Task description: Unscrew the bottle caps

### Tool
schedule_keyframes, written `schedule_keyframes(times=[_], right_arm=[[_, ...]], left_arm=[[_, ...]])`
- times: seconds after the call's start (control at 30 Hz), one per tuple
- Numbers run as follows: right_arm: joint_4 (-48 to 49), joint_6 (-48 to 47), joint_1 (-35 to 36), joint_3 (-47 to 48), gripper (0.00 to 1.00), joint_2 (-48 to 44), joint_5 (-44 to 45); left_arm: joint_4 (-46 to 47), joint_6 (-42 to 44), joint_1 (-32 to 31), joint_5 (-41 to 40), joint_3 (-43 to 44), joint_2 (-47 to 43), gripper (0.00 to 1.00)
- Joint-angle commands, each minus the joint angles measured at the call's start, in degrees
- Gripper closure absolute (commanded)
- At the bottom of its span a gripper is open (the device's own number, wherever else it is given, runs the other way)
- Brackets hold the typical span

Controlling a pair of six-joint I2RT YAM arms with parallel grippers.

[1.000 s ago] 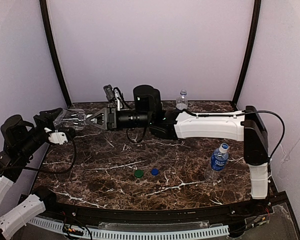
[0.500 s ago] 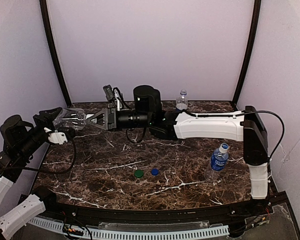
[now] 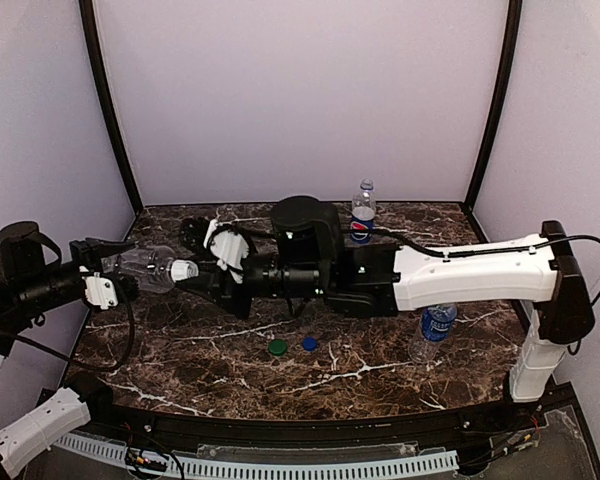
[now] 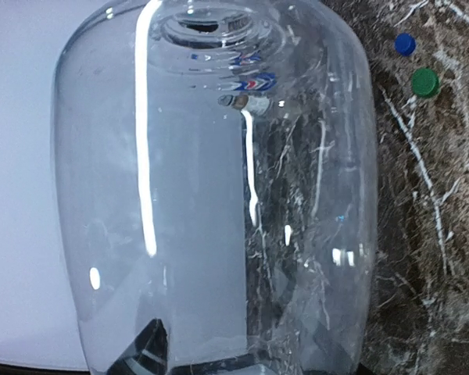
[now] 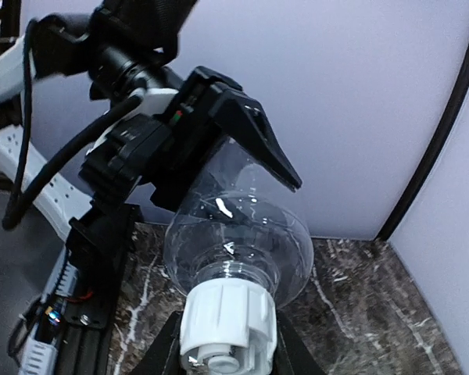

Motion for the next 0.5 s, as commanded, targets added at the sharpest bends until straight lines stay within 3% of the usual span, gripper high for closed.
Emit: schedule_keyframes(times=[0.0,0.13,0.23,0.37,0.47], right_arm=[[2.03,-43.18,8.47,-9.45,1.00,-6.11,11.14],[5.17,-65.82,12.76,-13.55,1.00,-4.97,28.33],[16.37,-84.51,14.47,-17.27,1.00,-2.58,38.08],[36.55,-106.65,14.40,-21.80,1.00,0.36,40.08],[46.56,-117.01,14.12,-23.10,1.00,2.14,37.03]], left_arm=[[-18.94,-1.87,0.04,8.81,1.95,2.93,0.58],[-22.31,-1.77,0.04,10.23,2.05,3.37,0.58],[-23.68,-2.00,0.04,10.62,2.56,3.63,0.58],[-25.90,-2.17,0.04,11.27,3.10,4.52,0.58],[-26.73,-2.38,0.00,12.02,3.07,4.62,0.58]])
